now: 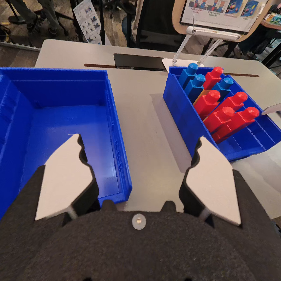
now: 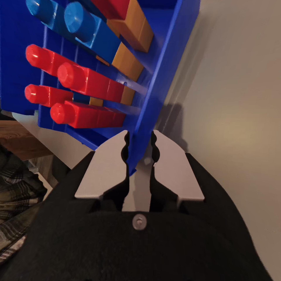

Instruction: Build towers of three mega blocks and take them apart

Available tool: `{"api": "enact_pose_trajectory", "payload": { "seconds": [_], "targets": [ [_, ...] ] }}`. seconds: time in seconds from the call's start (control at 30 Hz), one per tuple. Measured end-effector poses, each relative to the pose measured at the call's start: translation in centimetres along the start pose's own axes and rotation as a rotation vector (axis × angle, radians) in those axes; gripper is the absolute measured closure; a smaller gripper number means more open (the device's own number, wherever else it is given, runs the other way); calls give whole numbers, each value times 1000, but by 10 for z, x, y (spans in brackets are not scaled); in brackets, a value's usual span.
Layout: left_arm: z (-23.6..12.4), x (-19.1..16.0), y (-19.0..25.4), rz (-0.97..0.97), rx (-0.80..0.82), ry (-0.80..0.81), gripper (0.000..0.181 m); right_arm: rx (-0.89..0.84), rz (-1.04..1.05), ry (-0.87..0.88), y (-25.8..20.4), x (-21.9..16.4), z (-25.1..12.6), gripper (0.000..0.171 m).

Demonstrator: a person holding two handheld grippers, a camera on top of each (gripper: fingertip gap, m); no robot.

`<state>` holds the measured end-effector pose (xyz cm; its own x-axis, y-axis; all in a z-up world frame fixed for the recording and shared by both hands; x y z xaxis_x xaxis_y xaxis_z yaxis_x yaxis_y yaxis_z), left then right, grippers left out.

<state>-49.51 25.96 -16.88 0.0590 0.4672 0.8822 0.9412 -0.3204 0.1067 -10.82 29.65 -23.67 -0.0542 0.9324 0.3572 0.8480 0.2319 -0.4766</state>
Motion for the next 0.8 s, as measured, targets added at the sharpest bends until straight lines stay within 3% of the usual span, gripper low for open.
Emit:
{"api": "enact_pose_trajectory", "payload": {
  "seconds": [0.23, 0.5, 0.8],
  "targets": [
    [16, -14, -19, 9, 64, -138, 57, -23, -33, 147, 37, -40, -55, 136],
    [41, -45, -37, 72, 181, -398, 64, -7, 29, 172, 73, -97, -73, 130],
    [53, -74, -54, 27, 246, -517, 76, 4, 45, 200, 82, -104, -84, 130]
  ]
}}
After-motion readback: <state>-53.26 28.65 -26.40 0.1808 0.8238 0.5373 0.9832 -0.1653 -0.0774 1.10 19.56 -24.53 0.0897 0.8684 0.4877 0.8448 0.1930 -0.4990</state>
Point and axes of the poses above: each gripper's, where its closed fingertips meet, z out along the fingers, x out of its top, y = z × x across the jaws, the point moved 1 cm from there along -z, back along the fingers, and after that the axes turned 4 degrees about z, right-handed, at the moved point
